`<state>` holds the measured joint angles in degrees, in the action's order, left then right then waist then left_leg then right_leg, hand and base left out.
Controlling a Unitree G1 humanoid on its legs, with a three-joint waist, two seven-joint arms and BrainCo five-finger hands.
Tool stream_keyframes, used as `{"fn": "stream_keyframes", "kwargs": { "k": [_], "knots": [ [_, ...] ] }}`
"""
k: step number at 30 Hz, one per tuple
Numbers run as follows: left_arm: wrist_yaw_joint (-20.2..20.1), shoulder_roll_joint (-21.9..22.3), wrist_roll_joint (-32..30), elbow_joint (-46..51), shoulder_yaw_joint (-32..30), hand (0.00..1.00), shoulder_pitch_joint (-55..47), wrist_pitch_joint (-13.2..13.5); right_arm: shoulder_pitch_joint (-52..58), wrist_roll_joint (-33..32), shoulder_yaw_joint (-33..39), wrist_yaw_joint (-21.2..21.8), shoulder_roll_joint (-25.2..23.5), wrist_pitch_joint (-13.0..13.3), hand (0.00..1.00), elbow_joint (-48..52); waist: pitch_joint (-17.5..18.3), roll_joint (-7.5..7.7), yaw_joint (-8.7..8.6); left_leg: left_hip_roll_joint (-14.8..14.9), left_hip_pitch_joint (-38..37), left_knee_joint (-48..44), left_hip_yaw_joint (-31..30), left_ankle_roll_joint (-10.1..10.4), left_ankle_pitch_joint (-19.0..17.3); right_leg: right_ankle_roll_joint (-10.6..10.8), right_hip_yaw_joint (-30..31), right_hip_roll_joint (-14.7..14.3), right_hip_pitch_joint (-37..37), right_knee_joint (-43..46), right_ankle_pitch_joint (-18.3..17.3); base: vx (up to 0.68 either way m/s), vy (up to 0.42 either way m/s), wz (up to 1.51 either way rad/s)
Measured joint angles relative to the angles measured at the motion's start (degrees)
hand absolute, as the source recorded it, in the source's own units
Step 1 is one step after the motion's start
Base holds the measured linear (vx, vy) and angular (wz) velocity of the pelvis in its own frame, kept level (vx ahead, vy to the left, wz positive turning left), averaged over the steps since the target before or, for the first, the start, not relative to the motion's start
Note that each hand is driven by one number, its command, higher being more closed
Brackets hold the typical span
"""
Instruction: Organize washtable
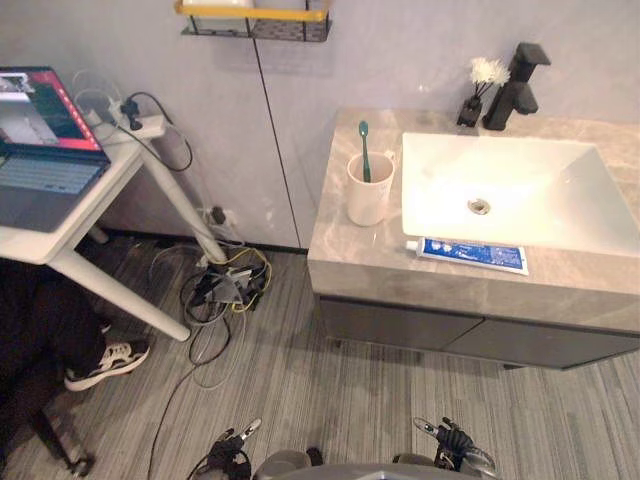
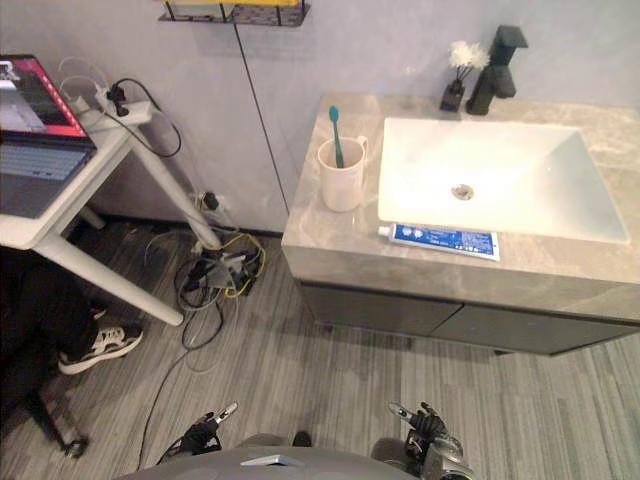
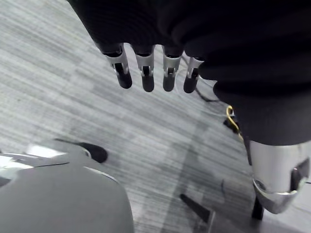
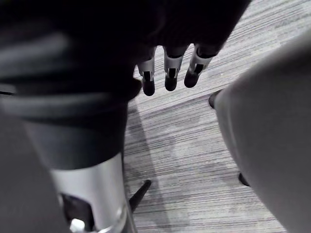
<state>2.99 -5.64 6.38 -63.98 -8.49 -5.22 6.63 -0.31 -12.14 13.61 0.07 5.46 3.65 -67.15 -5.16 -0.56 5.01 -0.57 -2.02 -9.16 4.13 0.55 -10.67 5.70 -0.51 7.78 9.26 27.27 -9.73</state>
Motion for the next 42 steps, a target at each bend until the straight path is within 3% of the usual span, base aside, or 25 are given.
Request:
{"fn": "stream_keyframes", "kwargs": {
  "k": [2, 3, 5, 7, 8, 11, 14, 18, 20, 22, 23, 25, 27, 29, 30, 35, 42],
  "knots": [
    [0.0, -0.02, -0.01, 0.08, 0.83, 0.0, 0.1, 0.13, 0.15, -0.06, -0.1, -0.01, -0.15, 0.01, 0.0, 0.04, -0.56, 0.03, -0.61, 0.1, -2.75, 0.41, -1.0, -1.16, -0.7, -0.54, -3.56, 1.71, 0.71, 5.06, -1.07, 0.09, -0.046, -0.03],
    [0.0, -0.68, -0.03, 0.04, 1.2, 0.0, 0.22, 0.28, -0.01, -0.09, -0.66, 0.01, -0.5, 0.0, 0.0, 0.1, -0.44, 0.98, -1.45, 0.05, -3.32, 0.96, -1.07, -1.51, -0.95, -1.26, -6.02, 2.78, 1.29, 5.69, -2.53, 0.08, -0.062, 0.0],
    [-0.1, -1.13, -0.06, -0.06, 1.12, 0.0, 0.71, 0.27, -0.41, -0.09, -0.51, 0.01, -0.89, 0.01, 0.0, 0.33, -0.94, 1.66, -1.67, 0.43, -3.11, 0.92, -1.11, -1.49, -0.96, -1.42, -7.11, 3.04, 3.92, 4.47, -2.74, 0.04, -0.108, -0.1],
    [-0.16, -1.46, -0.11, -0.48, 1.0, 0.0, 0.55, 0.21, 0.15, -0.03, 0.2, -0.02, -1.0, -0.08, 0.0, 0.2, -1.12, 2.03, -2.3, 1.12, -3.4, 0.53, -1.43, -1.1, -1.21, -1.36, -7.61, 3.81, 4.72, -3.15, -0.37, 0.05, -0.193, -0.01],
    [-0.17, -1.69, -0.21, -1.3, 0.48, 0.0, 0.68, 0.07, 0.9, -0.03, 0.82, -0.02, -0.95, -0.1, 0.0, 0.17, -1.3, 2.21, -2.67, 1.72, -4.42, -0.15, -2.38, 0.81, -2.94, -0.11, -7.01, 3.05, 3.48, -6.75, 3.09, 0.08, -0.213, 0.04],
    [-0.29, -0.37, -0.92, -1.89, -0.94, 0.0, 0.43, -0.1, 1.05, 0.02, 2.81, 0.02, -0.19, -0.18, 0.0, -0.24, -1.56, 0.65, -2.78, 4.06, -4.67, 0.1, -4.52, 1.27, -3.34, -0.5, -6.41, 0.41, 2.54, -7.18, 3.13, 0.03, -0.172, -0.1],
    [-1.09, -0.44, -2.98, -2.91, -0.95, 0.0, 0.89, -0.17, 1.76, -0.01, 4.35, 0.04, 0.55, -0.27, 0.0, -0.35, -1.29, 0.06, -3.61, 4.88, -5.13, 0.06, -7.61, 2.7, -2.47, -0.86, -9.24, 0.24, -0.41, -9.21, 3.04, -0.01, -0.083, 0.31],
    [-1.28, -0.94, -3.01, -2.85, -1.01, 0.0, 0.41, -0.26, 2.66, 0.34, 4.06, 0.08, 0.24, -0.55, 0.0, -0.95, -1.03, 0.8, -3.25, 6.14, -6.07, -1.27, -10.65, 3.3, -2.53, -1.27, -12.91, -0.91, -5.68, -13.14, 3.51, -0.03, -0.035, 0.53],
    [-1.22, -1.23, -2.92, -2.57, -0.91, 0.0, 0.26, -0.31, 2.36, 0.33, 2.45, 0.13, -0.3, -0.52, 0.0, -0.95, -0.58, 1.08, -2.82, 7.44, -3.1, -5.54, -11.59, 5.13, -3.7, -1.75, -14.12, -2.4, -6.8, -16.58, 4.39, -0.07, -0.023, 0.27],
    [-1.1, -1.76, -2.88, -1.84, -0.82, 0.0, -0.07, -0.36, 1.98, -0.03, 1.6, 0.11, -1.03, -0.44, 0.0, -0.95, -1.25, 1.76, -2.84, 6.98, 1.5, -14.64, -12.37, 5.39, -3.84, -2.16, -14.15, -3.06, -7.68, -18.22, 4.8, -0.15, -0.002, 0.27],
    [-0.99, -1.49, -2.72, -0.85, -0.61, 0.0, -0.42, -0.33, 2.02, -0.22, 1.53, 0.05, -0.88, -0.41, 0.0, -0.96, -1.5, 1.38, -2.7, 6.87, 4.2, -20.79, -12.51, 5.6, -3.69, -2.37, -14.11, -3.46, -8.17, -18.27, 4.96, -0.21, 0.019, 0.15],
    [-0.79, -1.08, -1.83, -0.62, -0.43, 0.0, -1.25, -0.27, 2.0, -0.26, 1.4, -0.01, -0.5, -0.16, 0.0, -0.89, -1.73, 0.9, -2.53, 6.79, 5.4, -23.55, -12.08, 6.75, -2.58, -2.39, -13.59, -3.48, -9.37, -18.62, 5.0, -0.15, 0.02, -0.01],
    [-0.55, -1.2, -0.92, -0.8, -0.06, 0.0, -1.61, -0.26, 2.01, -0.27, 1.46, -0.03, -0.42, 0.01, 0.0, -0.52, -1.3, 0.95, -2.88, 6.95, 4.5, -18.26, -10.31, 5.89, -3.38, -1.95, -12.24, -3.33, -9.27, -20.75, 6.13, -0.07, 0.025, 0.09],
    [-0.62, -0.26, -0.73, -0.94, -0.13, 0.0, -1.72, -0.24, 1.88, -0.25, 1.52, -0.06, 0.69, -0.02, 0.0, -0.41, -1.42, -0.74, -2.89, 6.8, 2.98, -8.55, -9.41, 5.84, -3.28, -1.49, -11.47, -3.56, -8.2, -22.72, 8.09, -0.08, 0.112, -0.09],
    [-0.51, 0.4, -0.37, -1.27, -1.11, 0.0, -1.79, -0.27, 1.75, -0.32, 1.78, -0.11, 0.96, -0.12, 0.0, -0.71, -1.73, -1.2, -2.18, 5.75, 1.15, -3.66, -7.95, 4.84, -2.32, -0.87, -9.42, -2.95, -7.27, -23.62, 8.88, -0.05, 0.17, -0.39],
    [-0.63, 0.22, -0.22, -3.48, -1.85, 0.0, -4.61, -1.15, 2.68, -0.3, 2.12, -0.1, 0.27, -0.05, 0.0, -0.36, -0.37, -0.67, -2.9, 4.03, -2.01, -0.16, -4.3, 3.99, -1.88, -0.22, -6.28, -2.23, -10.52, -30.77, 13.87, 0.05, 0.098, -0.39],
    [-1.13, -0.34, -1.19, -3.39, -1.81, 0.0, -2.85, -1.33, 3.76, -0.24, 2.77, -0.04, 0.43, -0.21, 0.0, -0.45, 1.3, -0.8, -3.07, 3.68, -4.83, 3.6, -3.16, 3.01, -0.42, -0.42, -5.82, -2.37, -11.45, -32.47, 15.01, 0.16, 0.019, -0.1]
  ]
}}
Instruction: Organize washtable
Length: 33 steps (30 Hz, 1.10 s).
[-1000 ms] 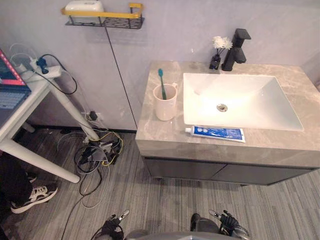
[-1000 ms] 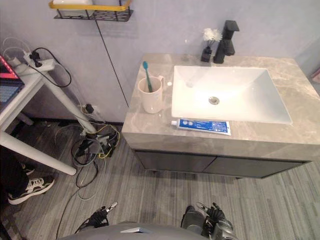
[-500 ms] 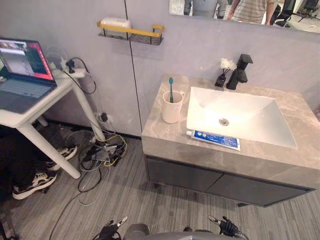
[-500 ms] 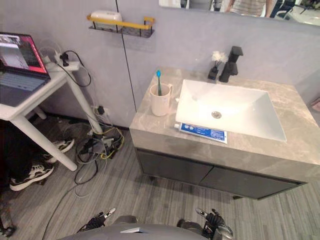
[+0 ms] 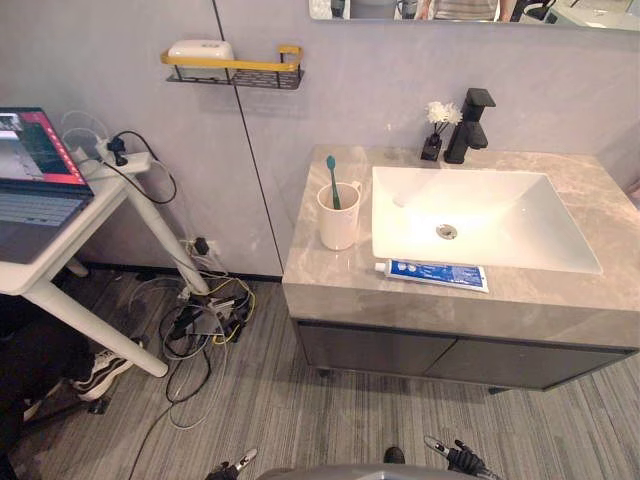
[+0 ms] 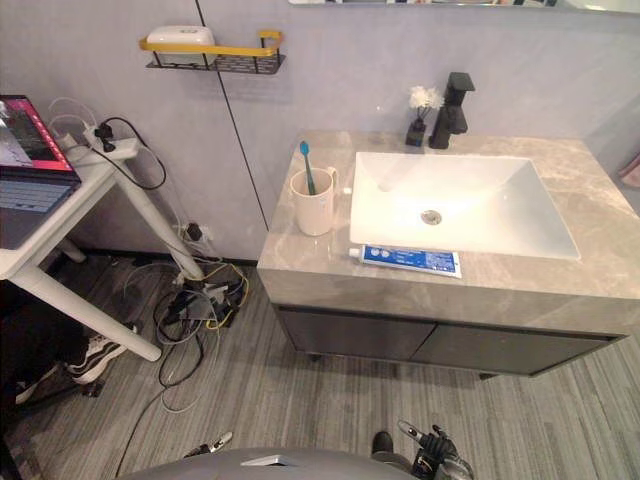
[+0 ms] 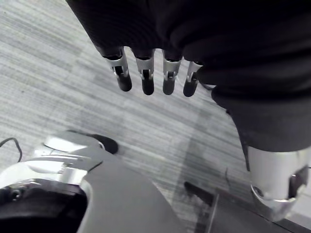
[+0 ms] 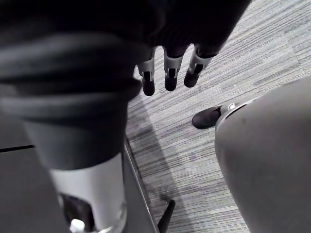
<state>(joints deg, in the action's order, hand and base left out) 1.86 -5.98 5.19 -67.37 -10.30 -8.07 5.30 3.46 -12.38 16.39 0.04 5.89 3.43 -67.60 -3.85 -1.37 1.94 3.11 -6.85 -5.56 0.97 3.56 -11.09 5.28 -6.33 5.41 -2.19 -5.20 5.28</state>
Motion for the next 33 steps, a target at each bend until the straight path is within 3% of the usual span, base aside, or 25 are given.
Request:
{"fn": "stream_keyframes", "kwargs": {
  "k": [5, 8, 11, 14, 18, 21, 24, 28, 32, 33],
  "knots": [
    [0.09, 0.18, 1.24, 0.05, -0.24, 0.0, 1.83, 0.13, -0.01, 0.04, 0.16, 0.01, 0.03, -0.03, 0.0, -0.14, 0.13, -0.04, -0.06, -0.31, -0.51, 0.02, -0.62, 0.0, 0.0, -0.19, -0.69, 0.08, -0.19, 0.0, -0.12, 0.12, 0.018, -0.01],
    [0.25, 0.73, 5.91, 0.08, -1.01, 0.0, 2.76, 0.8, -0.02, 0.03, 1.09, 0.0, -0.01, -0.02, 0.0, -0.44, 0.14, 0.02, -0.06, -0.67, -1.12, 0.01, -1.44, 0.0, 0.0, -0.18, -1.31, 0.47, -1.06, -0.05, -0.13, 0.03, 0.016, 0.08],
    [1.68, 1.68, 14.96, 2.35, -1.29, 0.0, 3.57, 1.68, 0.06, 0.0, 1.72, -0.1, -0.25, -0.02, 0.0, -0.53, 0.06, 0.33, -0.06, -0.98, -1.16, 0.21, -2.08, -0.02, 0.0, -0.17, -2.37, 0.97, -1.4, -0.37, -0.14, -0.05, 0.025, 0.11],
    [4.55, 3.2, 23.21, 21.46, -1.56, 0.0, -0.43, 2.75, 0.61, 0.0, 1.63, -0.78, -0.91, 0.07, 0.0, -0.36, 0.63, 1.46, 0.23, -0.95, 0.93, 0.52, -2.99, -0.69, 0.4, -0.1, -3.11, 1.05, 0.06, -0.46, -0.07, -0.1, -0.01, 0.12],
    [8.13, 4.51, 22.42, 42.94, -3.05, 0.0, -1.93, 5.35, 1.24, 0.02, 1.07, -1.96, -0.89, 0.15, 0.0, 0.02, 0.8, 1.54, 0.27, -0.53, 1.63, 0.9, -3.62, -0.56, 0.58, -0.25, -3.84, 0.7, 0.33, -0.47, -0.18, -0.06, -0.037, 0.09],
    [11.36, 4.97, 16.69, 55.2, -5.97, 0.0, -0.99, 6.45, 1.37, 0.01, 1.0, -2.28, -0.34, 0.19, 0.0, 0.16, 1.19, 1.04, 0.15, -0.3, 1.72, 1.1, -3.53, -0.4, 0.71, -0.26, -3.84, 0.43, 0.59, -0.47, -0.16, -0.01, -0.017, -0.02],
    [14.26, 3.69, 5.9, 66.73, -4.11, 0.0, -0.91, 6.42, 2.16, -0.01, -0.4, -2.07, 0.45, 0.23, 0.0, 0.45, 1.8, 0.15, 0.18, -0.1, 1.72, 1.21, -3.64, -0.42, 0.75, -0.35, -3.91, 0.21, 0.66, -0.47, -0.05, 0.04, -0.014, 0.01],
    [13.39, -5.43, -8.05, 80.43, 6.51, 0.0, 3.01, 6.38, 2.52, -0.01, -1.0, -0.89, 0.35, 0.24, 0.0, 0.54, 2.61, 0.48, 0.28, -0.18, 3.08, 0.05, -4.22, 0.05, 1.13, -0.42, -4.14, 0.31, 1.78, -0.19, 0.0, 0.06, -0.016, 0.09],
    [10.52, -8.43, -19.53, 82.62, 17.04, 0.0, 9.83, 6.4, 2.61, -0.01, -1.13, 0.63, 0.39, 0.29, 0.0, 0.51, 3.14, 0.37, -0.17, -0.97, 3.75, -1.3, -4.09, 0.09, 1.18, -0.3, -3.8, 1.11, 1.95, -0.07, 0.4, -0.02, 0.038, -0.03],
    [9.73, -10.25, -24.74, 83.48, 22.08, 0.0, 12.12, 6.45, 2.6, 0.04, -1.13, 1.05, 0.43, 0.29, 0.0, 0.51, 3.28, 0.47, -0.68, -1.18, 4.27, -1.43, -4.06, -0.12, 1.3, -0.24, -3.64, 1.31, 2.45, -0.07, 0.68, -0.06, 0.049, -0.04]
  ]
}}
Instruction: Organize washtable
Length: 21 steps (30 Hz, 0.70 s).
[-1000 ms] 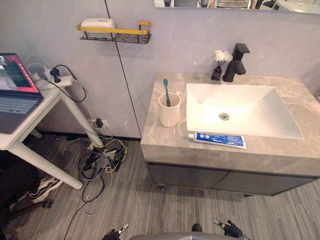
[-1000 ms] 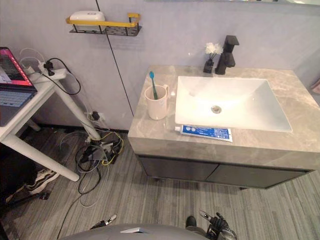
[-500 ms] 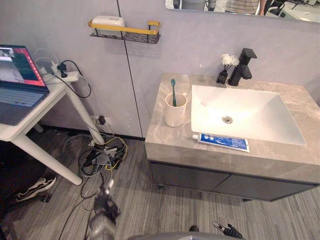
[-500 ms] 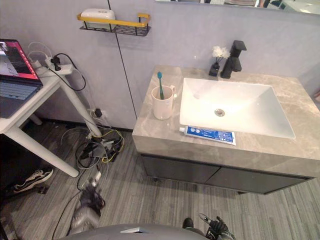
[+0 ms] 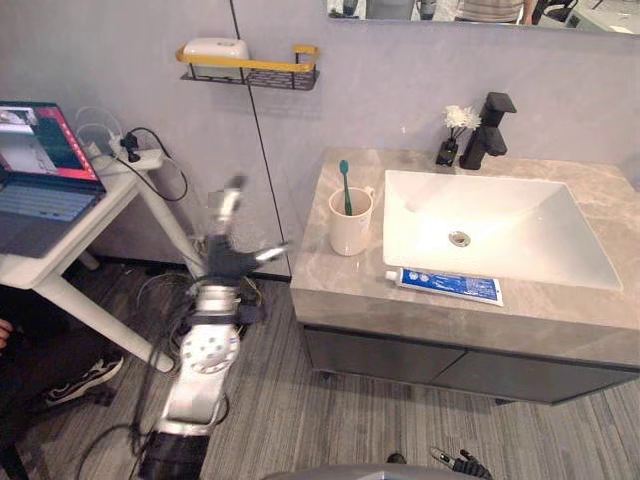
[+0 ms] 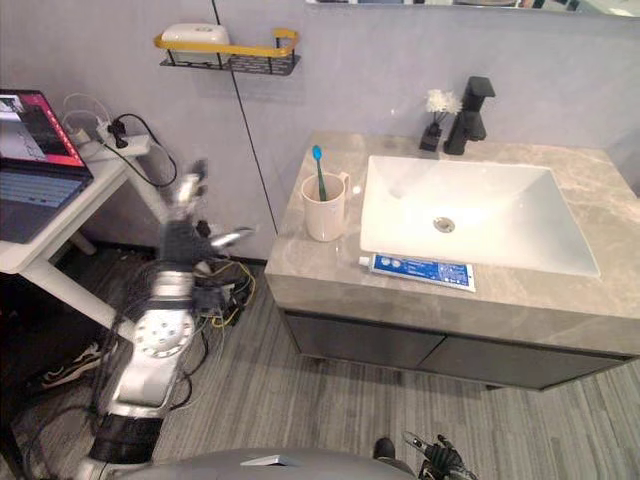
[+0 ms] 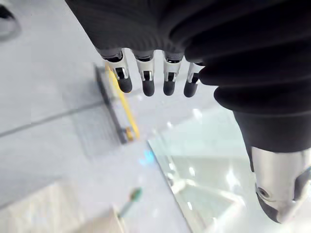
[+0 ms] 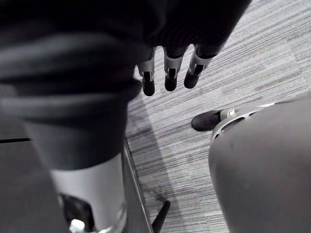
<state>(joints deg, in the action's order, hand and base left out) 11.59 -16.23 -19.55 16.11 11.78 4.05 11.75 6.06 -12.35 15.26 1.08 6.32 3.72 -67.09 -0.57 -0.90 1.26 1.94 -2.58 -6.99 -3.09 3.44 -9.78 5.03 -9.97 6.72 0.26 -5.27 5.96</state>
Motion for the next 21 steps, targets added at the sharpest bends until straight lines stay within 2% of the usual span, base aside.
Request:
{"fn": "stream_keyframes", "kwargs": {
  "k": [2, 5, 9, 11, 14, 17, 21],
  "knots": [
    [-0.94, -3.16, -3.33, -0.07, 5.59, 0.0, 3.03, 0.16, 0.0, 0.09, -0.08, 0.17, 0.0, -0.04, 0.0, -0.03, 0.11, 0.2, -0.24, -0.08, 0.63, 0.17, 0.14, -0.34, 0.21, -0.07, 0.35, 0.06, 0.88, -0.03, 0.34, -0.09, 0.042, -0.06],
    [-4.37, -8.65, -9.09, -2.09, 14.61, 0.0, 10.36, 0.5, 0.09, 0.22, -0.45, 0.25, 0.42, -0.12, 0.0, -0.04, 0.34, 0.59, -0.76, -0.05, 2.14, -0.2, 1.32, -0.41, 0.35, -0.34, 1.62, 0.07, 2.83, -0.35, 0.96, -0.12, 0.029, -0.19],
    [-7.2, -9.89, -10.87, -9.37, 20.21, 0.0, 19.16, 1.42, 0.35, 0.56, -0.45, 0.27, 0.59, -0.13, 0.0, 0.2, 0.37, 0.69, -1.56, 0.36, 2.43, -0.39, 3.18, -0.29, 0.27, -0.93, 3.3, -0.26, 4.0, -0.36, 1.53, -0.08, 0.011, -0.28],
    [-8.63, -9.96, -11.19, -14.67, 23.79, 0.0, 24.8, 1.56, 0.45, 0.6, -0.44, 0.27, 0.6, -0.28, 0.0, 0.16, 0.45, 0.61, -2.89, 0.47, 3.13, -0.33, 3.33, 0.01, 0.1, -0.8, 3.39, -0.43, 4.77, -0.41, 1.74, -0.06, -0.002, -0.07],
    [-9.49, -9.37, -11.28, -21.28, 25.21, 0.0, 27.05, 1.28, 0.46, 0.6, -0.43, 0.42, 0.57, -0.35, 0.0, 0.24, 0.37, 0.28, -4.69, 0.78, 2.37, -0.09, 4.13, 0.14, 0.12, -0.46, 4.06, -0.82, 4.69, -0.41, 2.22, 0.0, -0.015, -0.14],
    [-10.14, -8.98, -13.32, -25.44, 26.39, 0.0, 28.71, 0.51, 0.57, 0.6, -0.24, 0.59, 0.57, -0.44, 0.0, 1.32, -0.04, -0.3, -5.45, 0.87, 1.92, 0.36, 4.44, 0.41, -0.05, -0.46, 4.37, -0.96, 4.62, -0.42, 2.21, 0.01, -0.004, -0.08],
    [-10.4, -7.78, -15.28, -29.85, 26.44, 0.0, 30.44, -1.13, 0.6, 0.58, 0.16, 0.59, 0.55, -0.59, 0.0, 1.88, -0.27, -0.6, -5.62, 1.07, 1.58, 0.71, 4.56, 0.1, 0.15, -0.47, 4.35, -1.18, 4.62, -0.43, 2.22, 0.04, -0.007, -0.02]
  ]
}}
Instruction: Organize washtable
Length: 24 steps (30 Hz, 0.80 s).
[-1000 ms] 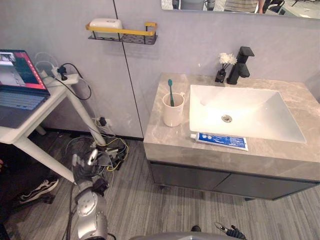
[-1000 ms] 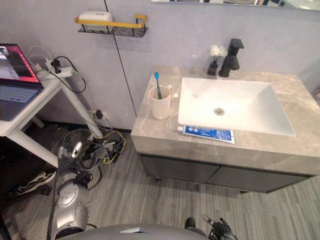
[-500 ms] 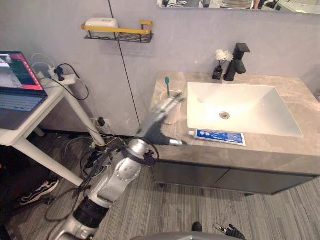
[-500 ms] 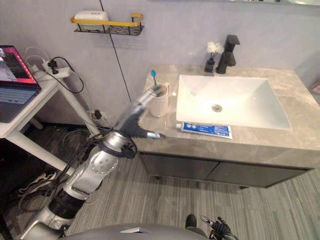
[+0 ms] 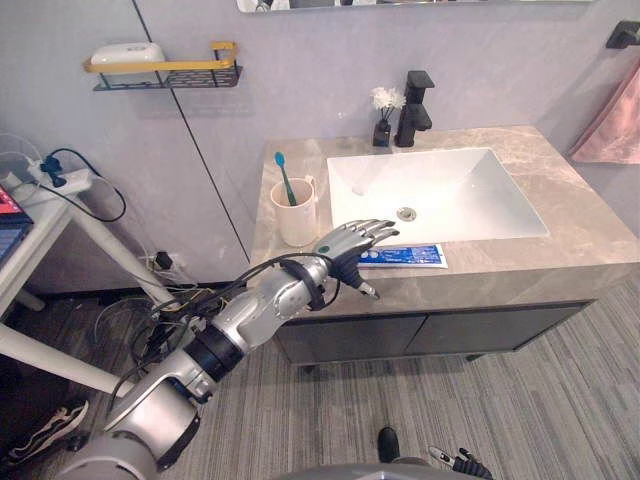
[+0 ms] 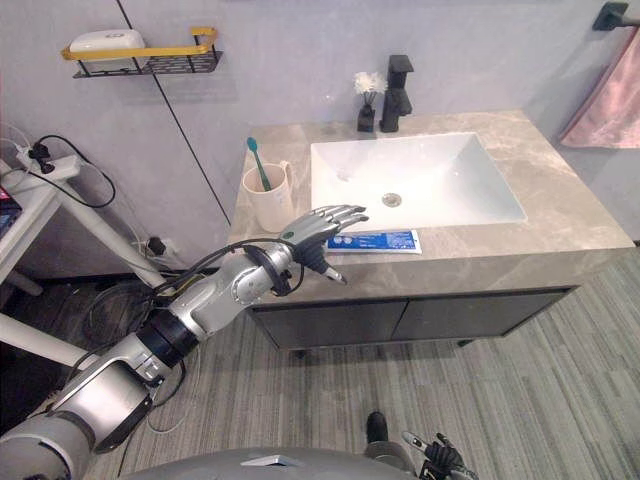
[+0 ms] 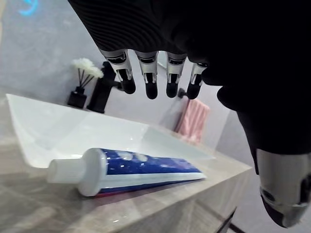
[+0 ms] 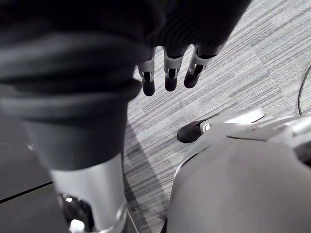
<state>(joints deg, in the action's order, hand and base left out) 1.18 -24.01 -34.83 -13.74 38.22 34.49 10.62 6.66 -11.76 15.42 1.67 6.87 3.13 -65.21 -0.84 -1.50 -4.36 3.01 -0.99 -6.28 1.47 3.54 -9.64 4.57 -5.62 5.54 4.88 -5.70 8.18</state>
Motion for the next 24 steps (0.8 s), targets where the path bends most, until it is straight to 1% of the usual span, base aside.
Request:
{"fn": "stream_keyframes", "kwargs": {
  "k": [2, 4, 7, 8, 11, 17, 24],
  "knots": [
    [-0.03, 1.01, -0.56, -3.23, 0.0, 0.0, 1.43, -1.38, -0.06, 0.0, 0.29, -0.01, -0.02, -0.03, 0.0, 0.05, -0.03, -0.04, -0.05, 0.11, -0.19, 0.3, 0.07, 0.0, 0.01, 0.01, 0.0, -0.13, -0.03, -0.01, -0.01, 0.07, -0.006, -0.02],
    [-0.02, 1.45, -0.58, -5.03, 0.0, 0.0, 2.3, -1.74, -0.12, -0.01, 0.58, -0.02, -0.08, -0.03, 0.0, 0.15, -0.09, -0.12, -0.19, 0.11, -0.38, 0.52, 0.19, 0.0, 0.01, 0.02, -0.01, -0.13, -0.03, -0.02, -0.01, 0.05, 0.004, -0.03],
    [0.01, 1.77, -1.45, -8.21, -0.02, 0.0, 4.1, -2.45, -0.28, -0.04, 1.11, -0.09, -0.3, -0.03, 0.0, 0.42, -0.31, -0.27, -0.95, -0.01, -0.66, 0.86, 0.28, 0.0, 0.0, 0.03, -0.14, -0.12, -0.12, -0.03, 0.0, 0.04, 0.009, -0.01],
    [0.01, 1.75, -2.05, -9.19, -0.02, 0.0, 4.43, -3.14, -0.41, -0.05, 1.15, -0.12, -0.39, -0.01, 0.0, 0.61, -0.5, -0.42, -1.44, -0.04, -1.01, 1.01, 0.32, 0.0, 0.0, 0.03, -0.21, -0.11, -0.39, -0.03, 0.0, 0.03, 0.009, -0.02],
    [0.02, 2.64, -2.11, -11.47, -0.02, 0.0, 5.97, -3.63, -0.23, -0.08, 1.53, -0.44, -0.69, -0.04, 0.0, 2.23, -1.6, -0.6, -1.63, -0.21, -1.73, 1.21, 0.52, 0.0, 0.0, 0.06, -0.23, -0.08, -0.96, -0.05, -0.01, 0.01, 0.003, -0.01],
    [0.03, 3.75, -2.08, -13.35, -0.04, 0.0, 6.28, -3.93, -0.32, -0.38, 2.37, -0.47, -0.81, -0.03, 0.0, 2.45, -2.58, -1.11, -2.02, -0.12, -1.7, 1.25, 0.51, 0.01, 0.01, 0.13, -0.33, -0.09, -0.89, -0.06, -0.08, 0.0, 0.0, 0.0],
    [0.01, 4.16, -1.92, -13.52, -0.03, 0.0, 6.49, -4.13, -0.34, -0.53, 2.74, -0.52, -0.84, -0.04, 0.0, 2.45, -2.73, -1.34, -2.73, 0.16, -1.64, 1.98, 0.71, 0.22, 0.18, 0.11, -0.33, -0.17, -0.34, -0.06, -0.12, 0.0, 0.0, 0.0]
  ]
}}
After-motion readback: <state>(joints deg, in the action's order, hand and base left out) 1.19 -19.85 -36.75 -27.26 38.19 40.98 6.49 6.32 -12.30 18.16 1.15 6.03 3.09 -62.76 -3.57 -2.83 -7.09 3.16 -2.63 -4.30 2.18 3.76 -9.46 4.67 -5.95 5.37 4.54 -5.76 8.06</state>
